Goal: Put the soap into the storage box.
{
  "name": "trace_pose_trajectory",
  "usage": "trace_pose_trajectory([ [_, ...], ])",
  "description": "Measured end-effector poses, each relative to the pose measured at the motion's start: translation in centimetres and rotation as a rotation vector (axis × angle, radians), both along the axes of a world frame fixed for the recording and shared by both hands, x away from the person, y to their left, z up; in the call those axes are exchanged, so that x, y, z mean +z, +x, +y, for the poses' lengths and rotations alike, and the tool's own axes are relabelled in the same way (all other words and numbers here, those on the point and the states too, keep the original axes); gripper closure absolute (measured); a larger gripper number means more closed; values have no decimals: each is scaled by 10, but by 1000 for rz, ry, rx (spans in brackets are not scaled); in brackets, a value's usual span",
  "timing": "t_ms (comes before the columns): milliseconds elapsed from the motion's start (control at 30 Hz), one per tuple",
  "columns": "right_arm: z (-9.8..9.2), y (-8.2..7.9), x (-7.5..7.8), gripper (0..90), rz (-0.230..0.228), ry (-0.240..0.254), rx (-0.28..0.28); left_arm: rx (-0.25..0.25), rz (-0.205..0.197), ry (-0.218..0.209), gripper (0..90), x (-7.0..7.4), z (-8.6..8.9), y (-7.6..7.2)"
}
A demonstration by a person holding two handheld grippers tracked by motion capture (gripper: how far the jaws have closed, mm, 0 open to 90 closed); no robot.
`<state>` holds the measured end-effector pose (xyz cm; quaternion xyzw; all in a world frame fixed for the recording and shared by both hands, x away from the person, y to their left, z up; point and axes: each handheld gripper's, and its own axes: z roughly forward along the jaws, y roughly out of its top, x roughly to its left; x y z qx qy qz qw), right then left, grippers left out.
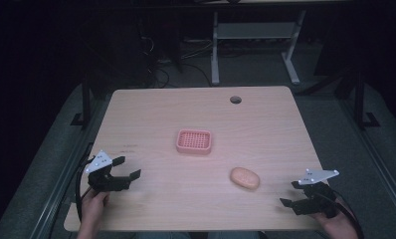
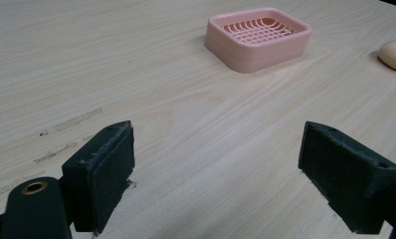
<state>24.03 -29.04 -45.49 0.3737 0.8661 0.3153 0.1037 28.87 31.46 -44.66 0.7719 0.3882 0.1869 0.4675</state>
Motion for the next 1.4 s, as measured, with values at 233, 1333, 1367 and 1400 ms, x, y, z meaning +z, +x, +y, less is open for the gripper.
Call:
trace_pose_trajectory([
  [233, 8, 2, 3, 246, 7, -7, 25, 5, 6, 0, 143, 0, -1, 0],
  [1333, 58, 38, 37, 230, 25, -121, 192, 0, 3, -8, 143, 0, -2, -2],
  [1367, 61, 39, 37, 230, 25, -127, 197, 0, 4, -10, 143, 0, -2, -2],
  [1400, 63, 40, 37, 230, 30, -127, 199, 0, 4, -11, 143, 0, -2, -1],
])
